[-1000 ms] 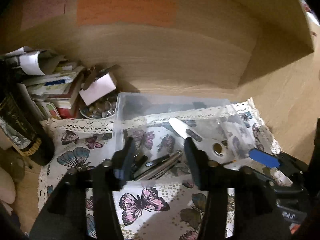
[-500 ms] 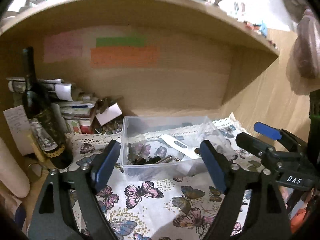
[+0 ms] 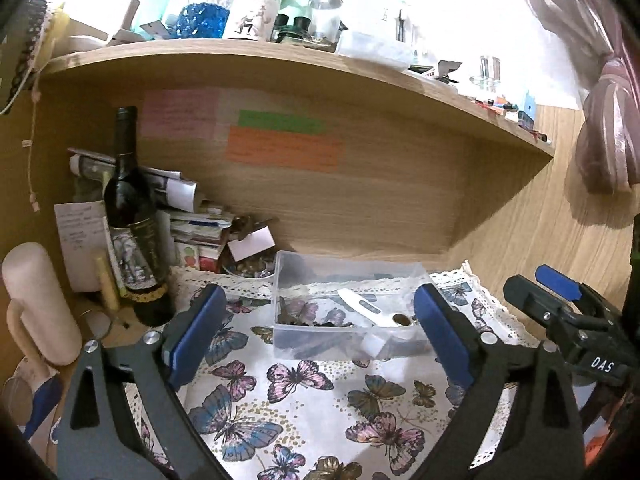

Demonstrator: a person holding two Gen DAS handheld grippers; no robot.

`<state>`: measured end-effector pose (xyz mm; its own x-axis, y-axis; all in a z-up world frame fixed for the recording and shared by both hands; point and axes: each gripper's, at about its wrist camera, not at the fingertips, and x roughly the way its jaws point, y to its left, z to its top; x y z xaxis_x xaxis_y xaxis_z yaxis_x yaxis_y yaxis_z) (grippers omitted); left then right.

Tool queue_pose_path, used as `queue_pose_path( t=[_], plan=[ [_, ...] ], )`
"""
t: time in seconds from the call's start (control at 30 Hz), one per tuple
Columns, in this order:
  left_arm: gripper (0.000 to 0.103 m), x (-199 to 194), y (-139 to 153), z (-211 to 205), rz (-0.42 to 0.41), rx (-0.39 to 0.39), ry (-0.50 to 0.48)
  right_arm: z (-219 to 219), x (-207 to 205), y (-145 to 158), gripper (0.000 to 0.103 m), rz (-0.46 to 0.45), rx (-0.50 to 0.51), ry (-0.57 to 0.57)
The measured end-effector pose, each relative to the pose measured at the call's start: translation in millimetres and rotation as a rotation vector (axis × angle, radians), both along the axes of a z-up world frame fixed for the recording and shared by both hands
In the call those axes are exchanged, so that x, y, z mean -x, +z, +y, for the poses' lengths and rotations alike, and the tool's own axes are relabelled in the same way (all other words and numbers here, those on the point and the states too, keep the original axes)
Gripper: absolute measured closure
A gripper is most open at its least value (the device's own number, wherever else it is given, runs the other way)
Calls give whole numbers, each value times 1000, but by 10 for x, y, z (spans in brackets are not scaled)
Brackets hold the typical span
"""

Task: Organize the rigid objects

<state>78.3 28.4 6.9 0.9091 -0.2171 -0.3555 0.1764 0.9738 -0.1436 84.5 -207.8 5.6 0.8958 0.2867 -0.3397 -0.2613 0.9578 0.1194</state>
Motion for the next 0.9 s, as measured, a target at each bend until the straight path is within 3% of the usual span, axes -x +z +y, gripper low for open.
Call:
queue_pose_path(
  t=[0.3, 0.9],
  plan=[
    [7, 123, -69, -79, -22, -43, 21, -29, 43, -125, 0, 41, 5, -9],
    [7, 39, -59, -110, -37, -47, 12, -49, -7, -130, 0, 45, -3, -11]
  ],
)
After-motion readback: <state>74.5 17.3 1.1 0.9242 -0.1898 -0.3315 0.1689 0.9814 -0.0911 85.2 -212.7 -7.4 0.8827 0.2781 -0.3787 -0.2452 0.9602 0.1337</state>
